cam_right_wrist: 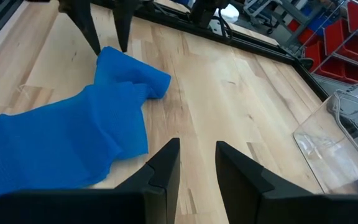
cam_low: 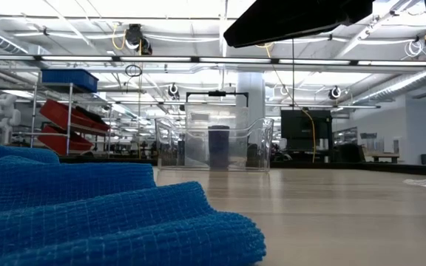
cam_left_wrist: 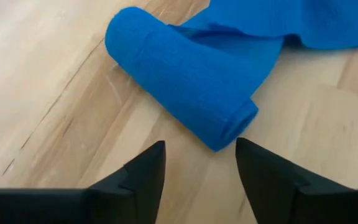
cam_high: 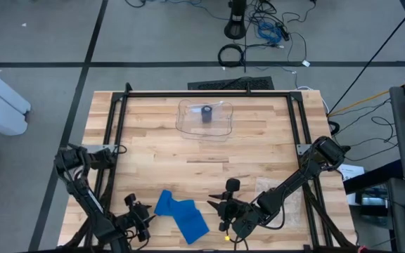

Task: Roll bandage
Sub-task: Roll the blue bandage

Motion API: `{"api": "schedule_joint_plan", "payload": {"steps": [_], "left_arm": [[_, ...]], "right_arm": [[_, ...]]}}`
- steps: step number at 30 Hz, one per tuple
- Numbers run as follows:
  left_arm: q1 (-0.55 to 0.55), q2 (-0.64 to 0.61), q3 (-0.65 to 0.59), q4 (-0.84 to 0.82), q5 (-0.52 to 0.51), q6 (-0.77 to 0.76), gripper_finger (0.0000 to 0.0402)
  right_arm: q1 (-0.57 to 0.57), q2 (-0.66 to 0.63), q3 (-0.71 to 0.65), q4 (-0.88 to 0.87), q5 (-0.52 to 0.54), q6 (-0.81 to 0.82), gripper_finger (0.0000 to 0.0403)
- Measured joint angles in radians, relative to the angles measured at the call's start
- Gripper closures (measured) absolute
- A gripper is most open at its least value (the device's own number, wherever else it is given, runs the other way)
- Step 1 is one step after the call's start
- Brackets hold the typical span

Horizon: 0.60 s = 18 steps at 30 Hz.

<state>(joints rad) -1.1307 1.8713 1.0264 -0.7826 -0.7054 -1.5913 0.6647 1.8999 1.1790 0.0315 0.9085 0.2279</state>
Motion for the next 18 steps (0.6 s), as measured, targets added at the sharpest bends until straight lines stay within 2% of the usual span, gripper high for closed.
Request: {"api": "schedule_joint_plan", "payload": {"steps": [10,18], "left_arm": [[0.012,0.007,-0.003,0.015,-0.056,0.027,0.019],[0.076,0.04,-0.006,0.006,-0.065,0.061,0.019]], "right_arm": [[0.0,0.0,0.0,-0.001,0.0,0.0,0.0314],[0.0,0.0,0.0,-0.003,-0.002,-0.002,0.0314]]}}
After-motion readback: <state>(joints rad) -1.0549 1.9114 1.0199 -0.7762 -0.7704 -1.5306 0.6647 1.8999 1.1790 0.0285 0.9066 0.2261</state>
